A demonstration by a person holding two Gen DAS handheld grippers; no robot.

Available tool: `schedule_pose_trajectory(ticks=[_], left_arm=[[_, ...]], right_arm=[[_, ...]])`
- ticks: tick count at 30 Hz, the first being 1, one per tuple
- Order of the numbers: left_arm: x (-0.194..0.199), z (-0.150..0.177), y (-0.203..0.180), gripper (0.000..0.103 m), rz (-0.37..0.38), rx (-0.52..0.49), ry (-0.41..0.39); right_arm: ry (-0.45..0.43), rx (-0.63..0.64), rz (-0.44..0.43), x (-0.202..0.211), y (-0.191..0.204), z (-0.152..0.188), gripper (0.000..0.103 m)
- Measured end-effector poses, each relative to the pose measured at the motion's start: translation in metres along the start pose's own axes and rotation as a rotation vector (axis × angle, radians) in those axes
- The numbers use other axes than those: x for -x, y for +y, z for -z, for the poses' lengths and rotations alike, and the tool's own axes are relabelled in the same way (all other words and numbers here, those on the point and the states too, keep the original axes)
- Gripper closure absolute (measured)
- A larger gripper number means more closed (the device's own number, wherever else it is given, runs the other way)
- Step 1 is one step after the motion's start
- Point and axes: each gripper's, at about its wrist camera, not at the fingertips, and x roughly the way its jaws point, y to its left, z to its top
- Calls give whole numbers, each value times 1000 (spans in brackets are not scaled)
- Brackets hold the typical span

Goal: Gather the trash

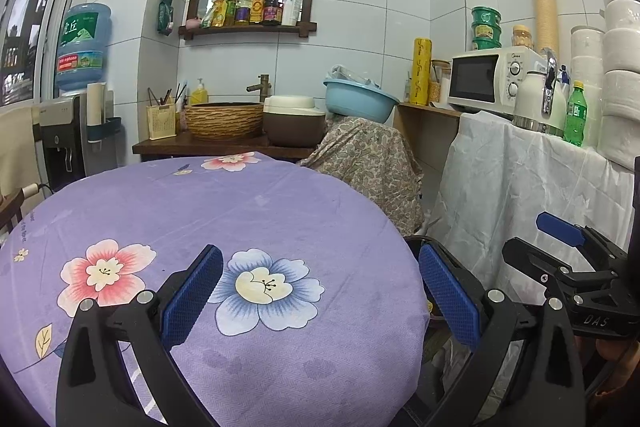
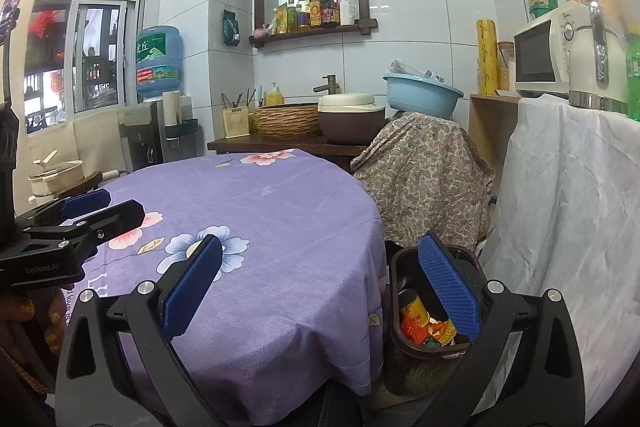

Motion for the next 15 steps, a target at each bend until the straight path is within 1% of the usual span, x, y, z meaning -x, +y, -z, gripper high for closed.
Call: schedule_pose_trajectory(ticks=[15], left_arm=[[-1, 1, -3, 6, -5, -6, 5]], right_arm=[[4, -6, 2, -2, -4, 2, 6]])
